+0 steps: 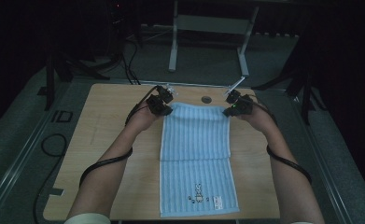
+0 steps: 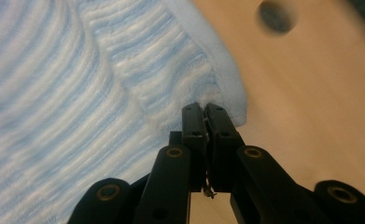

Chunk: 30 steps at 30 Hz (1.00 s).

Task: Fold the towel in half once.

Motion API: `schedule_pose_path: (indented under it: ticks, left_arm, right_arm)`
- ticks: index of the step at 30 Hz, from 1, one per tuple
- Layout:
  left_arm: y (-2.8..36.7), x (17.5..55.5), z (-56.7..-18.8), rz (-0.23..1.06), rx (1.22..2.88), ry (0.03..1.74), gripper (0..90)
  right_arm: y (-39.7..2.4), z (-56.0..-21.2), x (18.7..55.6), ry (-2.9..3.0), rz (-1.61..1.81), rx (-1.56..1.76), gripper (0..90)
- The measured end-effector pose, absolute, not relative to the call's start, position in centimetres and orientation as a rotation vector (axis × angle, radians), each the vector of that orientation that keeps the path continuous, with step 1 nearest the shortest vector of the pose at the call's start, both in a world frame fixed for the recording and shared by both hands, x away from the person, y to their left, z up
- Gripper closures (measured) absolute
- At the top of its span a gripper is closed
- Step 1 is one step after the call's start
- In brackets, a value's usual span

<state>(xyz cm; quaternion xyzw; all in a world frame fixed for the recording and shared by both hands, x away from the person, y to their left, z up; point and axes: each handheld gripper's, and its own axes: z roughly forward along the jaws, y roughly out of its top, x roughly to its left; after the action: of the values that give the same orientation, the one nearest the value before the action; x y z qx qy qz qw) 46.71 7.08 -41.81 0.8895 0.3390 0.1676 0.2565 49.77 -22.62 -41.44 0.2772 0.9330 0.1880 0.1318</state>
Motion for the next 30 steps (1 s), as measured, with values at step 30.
schedule_pose_path:
  ticks: [30]
  left_arm:
    - [8.0, 34.2, -48.5, 0.316, 2.438, 0.788, 87.2]
  right_arm:
    - [-24.6, -45.5, 36.6, 2.710, 0.689, 0.650, 87.3]
